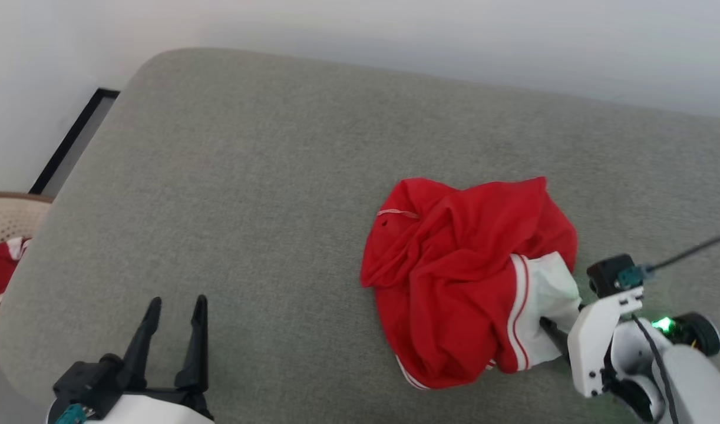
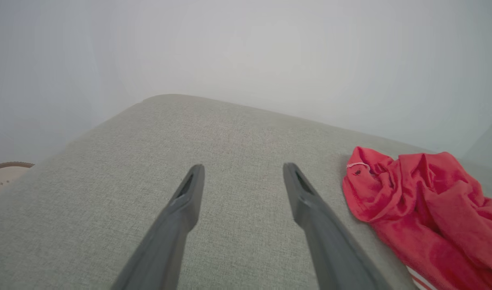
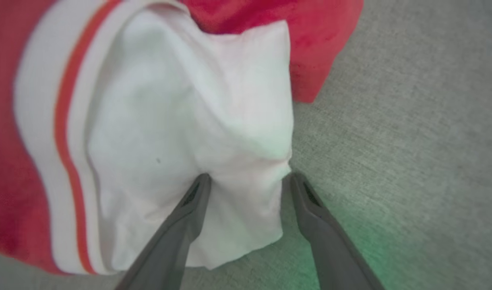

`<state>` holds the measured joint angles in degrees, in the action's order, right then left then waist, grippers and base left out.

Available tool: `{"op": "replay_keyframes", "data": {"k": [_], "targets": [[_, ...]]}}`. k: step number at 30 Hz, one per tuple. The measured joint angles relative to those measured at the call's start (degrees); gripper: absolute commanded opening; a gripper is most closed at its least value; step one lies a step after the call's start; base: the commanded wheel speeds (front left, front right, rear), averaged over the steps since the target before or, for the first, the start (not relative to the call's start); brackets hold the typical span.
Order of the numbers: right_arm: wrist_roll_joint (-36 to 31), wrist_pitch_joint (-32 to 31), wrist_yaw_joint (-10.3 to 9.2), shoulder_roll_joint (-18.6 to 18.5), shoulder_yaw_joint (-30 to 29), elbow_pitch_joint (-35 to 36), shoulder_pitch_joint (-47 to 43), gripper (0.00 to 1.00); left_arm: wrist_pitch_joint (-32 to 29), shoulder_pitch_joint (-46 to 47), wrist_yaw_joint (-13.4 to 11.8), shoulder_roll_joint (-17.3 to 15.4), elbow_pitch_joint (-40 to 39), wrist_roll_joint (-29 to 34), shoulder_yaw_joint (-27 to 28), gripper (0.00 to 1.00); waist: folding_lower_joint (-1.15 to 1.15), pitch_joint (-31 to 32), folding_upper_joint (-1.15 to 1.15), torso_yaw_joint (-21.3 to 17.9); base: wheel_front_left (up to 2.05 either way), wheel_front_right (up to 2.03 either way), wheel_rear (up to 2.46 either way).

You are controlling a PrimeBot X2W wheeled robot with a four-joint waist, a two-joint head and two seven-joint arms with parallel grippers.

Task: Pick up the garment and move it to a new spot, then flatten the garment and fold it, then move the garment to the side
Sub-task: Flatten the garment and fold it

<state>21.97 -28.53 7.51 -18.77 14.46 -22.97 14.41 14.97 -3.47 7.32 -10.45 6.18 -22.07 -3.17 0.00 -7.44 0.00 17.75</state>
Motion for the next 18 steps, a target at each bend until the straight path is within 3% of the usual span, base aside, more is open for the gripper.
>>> {"op": "replay_keyframes", "data": {"k": [3, 4, 5, 12, 18], "targets": [[0.4, -2.0, 0.0, -0.2, 1.8, -3.1, 3.0, 1.0, 0.0, 0.4, 0.0, 0.3, 0.4, -0.1, -0.2, 1.0, 0.0, -0.7, 0.0, 1.0, 0.0, 0.0, 0.0], [0.8, -2.3, -0.01, -0.1, 2.4, -3.6, 3.8, 0.26, 0.0, 0.6, 0.0, 0.3, 0.4, -0.1, -0.2, 1.0, 0.0, -0.9, 0.0, 1.1, 0.0, 0.0, 0.0], [0.7, -2.3, -0.01, -0.3, 2.9, -3.9, 4.3, 0.0, 0.0, 0.7, 0.0, 0.5, 0.4, -0.2, -0.1, 1.0, 0.0, -1.0, 0.0, 1.3, 0.0, 0.0, 0.0], [3.4, -4.9, 0.18, -1.3, 1.8, -2.2, 5.8, 0.0, 0.0, 0.6, 0.0, 0.5, 0.3, -1.0, 0.7, 1.0, 0.0, -0.9, 0.0, 0.1, 0.0, 0.0, 0.0], [4.6, -8.4, 0.05, -5.3, -8.0, 6.8, 3.6, 0.0, 0.0, 0.6, 0.0, -0.1, -0.3, -1.1, 1.2, 1.0, 0.0, -0.9, 0.0, -2.1, 0.0, 0.0, 0.0]]}}
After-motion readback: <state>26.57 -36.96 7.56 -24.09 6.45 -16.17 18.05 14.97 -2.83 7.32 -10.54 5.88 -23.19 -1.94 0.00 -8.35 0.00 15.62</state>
